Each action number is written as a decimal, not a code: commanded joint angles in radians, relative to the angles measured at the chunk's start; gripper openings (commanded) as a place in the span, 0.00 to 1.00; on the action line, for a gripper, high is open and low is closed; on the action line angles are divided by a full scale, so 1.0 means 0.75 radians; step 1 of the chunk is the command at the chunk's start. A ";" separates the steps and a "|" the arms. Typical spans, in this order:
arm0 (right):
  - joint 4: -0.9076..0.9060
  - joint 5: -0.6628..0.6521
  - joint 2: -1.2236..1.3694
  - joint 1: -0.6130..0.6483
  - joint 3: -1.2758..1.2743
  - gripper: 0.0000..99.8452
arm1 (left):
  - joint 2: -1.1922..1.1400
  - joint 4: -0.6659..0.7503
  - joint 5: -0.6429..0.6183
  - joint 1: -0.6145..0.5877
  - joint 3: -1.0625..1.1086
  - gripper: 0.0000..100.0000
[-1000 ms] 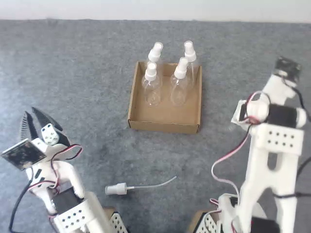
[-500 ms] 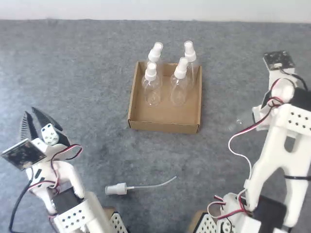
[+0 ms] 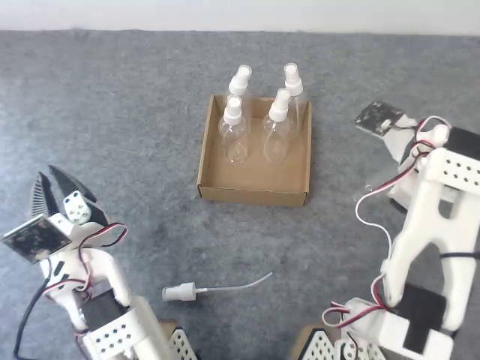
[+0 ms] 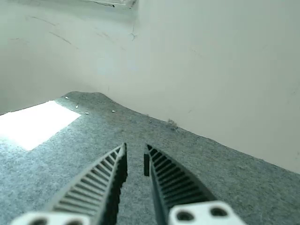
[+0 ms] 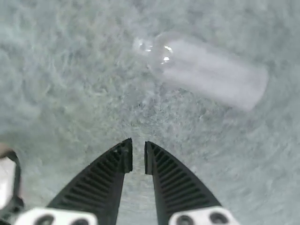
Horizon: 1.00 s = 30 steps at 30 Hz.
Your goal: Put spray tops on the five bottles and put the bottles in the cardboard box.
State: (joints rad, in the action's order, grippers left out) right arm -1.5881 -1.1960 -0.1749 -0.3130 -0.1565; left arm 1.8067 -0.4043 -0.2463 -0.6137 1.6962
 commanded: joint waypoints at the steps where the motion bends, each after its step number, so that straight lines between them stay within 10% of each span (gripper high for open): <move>1: 0.001 -0.192 0.001 0.005 0.086 0.13 | 0.025 0.031 0.012 0.002 -0.015 0.06; 6: 0.001 -0.368 0.001 0.019 0.080 0.30 | 0.025 0.031 0.012 0.000 -0.015 0.06; 30: 0.220 -0.655 0.429 0.169 0.086 0.30 | 0.025 0.035 0.012 0.000 -0.015 0.06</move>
State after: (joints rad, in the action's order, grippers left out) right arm -1.4791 -1.6594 0.1335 -0.1964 -0.1565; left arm 1.8067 -0.4043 -0.2463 -0.6137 1.6962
